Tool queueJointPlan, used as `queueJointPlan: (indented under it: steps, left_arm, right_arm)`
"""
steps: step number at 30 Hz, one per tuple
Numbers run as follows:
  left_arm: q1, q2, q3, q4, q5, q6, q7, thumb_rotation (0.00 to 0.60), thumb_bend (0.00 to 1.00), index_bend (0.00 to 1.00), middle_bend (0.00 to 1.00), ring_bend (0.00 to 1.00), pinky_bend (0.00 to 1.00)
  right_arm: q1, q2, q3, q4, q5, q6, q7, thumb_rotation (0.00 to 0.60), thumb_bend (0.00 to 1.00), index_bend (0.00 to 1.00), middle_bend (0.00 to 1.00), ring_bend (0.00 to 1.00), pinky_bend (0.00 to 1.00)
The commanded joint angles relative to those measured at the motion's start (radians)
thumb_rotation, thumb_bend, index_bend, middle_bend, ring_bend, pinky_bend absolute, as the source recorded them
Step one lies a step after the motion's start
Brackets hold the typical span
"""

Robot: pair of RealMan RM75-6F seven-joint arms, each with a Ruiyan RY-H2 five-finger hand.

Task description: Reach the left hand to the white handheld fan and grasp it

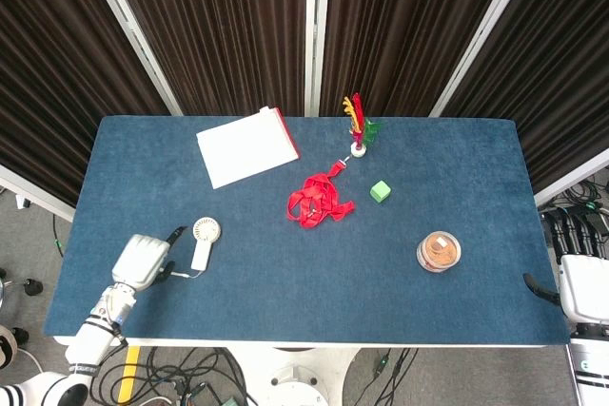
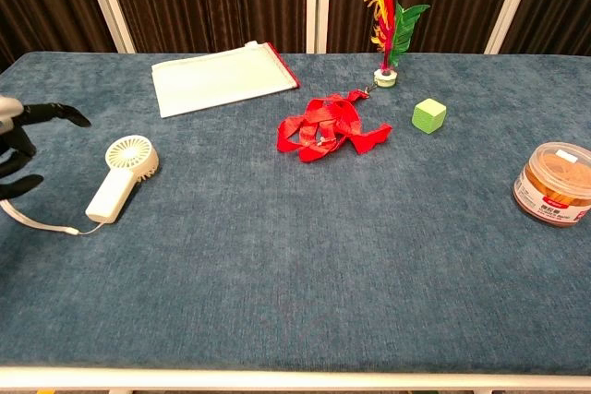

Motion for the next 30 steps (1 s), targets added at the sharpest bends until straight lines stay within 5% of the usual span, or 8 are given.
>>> queueJointPlan:
  steps: [1,8,11,15,17,20,30]
  left_arm:
    - [0.024,0.02,-0.006,-0.006,0.003,0.039,-0.014,0.6,0.42,0.16,0.8,0.83,0.78]
    - [0.1,0.038,-0.023,0.045,-0.001,0.163,-0.09,0.6,0.42,0.16,0.8,0.83,0.78]
    - [0.145,0.026,-0.04,0.092,0.013,0.247,-0.162,0.6,0.39,0.16,0.73,0.75,0.77]
    - [0.199,0.037,-0.042,0.133,0.029,0.318,-0.249,0.6,0.3,0.14,0.43,0.39,0.63]
    - [0.216,0.065,-0.034,0.11,0.006,0.305,-0.249,0.6,0.22,0.13,0.19,0.15,0.44]
    - [0.242,0.1,-0.032,0.079,0.006,0.32,-0.274,0.6,0.1,0.11,0.01,0.01,0.19]
    - [0.28,0.137,-0.034,0.089,0.032,0.346,-0.309,0.6,0.06,0.11,0.0,0.0,0.14]
  right_arm:
    - [-0.001,0.0,-0.001,-0.002,-0.002,0.001,-0.002,0.6,0.08,0.0,0.0,0.0,0.0]
    - [-0.001,-0.001,-0.002,-0.002,-0.003,0.002,-0.003,0.6,0.08,0.0,0.0,0.0,0.0]
    - [-0.002,-0.003,-0.002,0.001,-0.002,0.001,0.0,0.6,0.08,0.0,0.0,0.0,0.0]
    - [-0.004,-0.004,-0.002,0.005,-0.005,0.005,0.011,0.6,0.08,0.0,0.0,0.0,0.0]
    - [-0.005,-0.003,-0.003,0.004,-0.009,0.009,0.017,0.6,0.08,0.0,0.0,0.0,0.0]
    - [-0.009,-0.002,-0.008,0.007,-0.027,0.02,0.03,0.6,0.08,0.0,0.0,0.0,0.0]
    - [-0.018,-0.024,-0.02,0.027,-0.041,0.03,0.033,0.6,0.08,0.0,0.0,0.0,0.0]
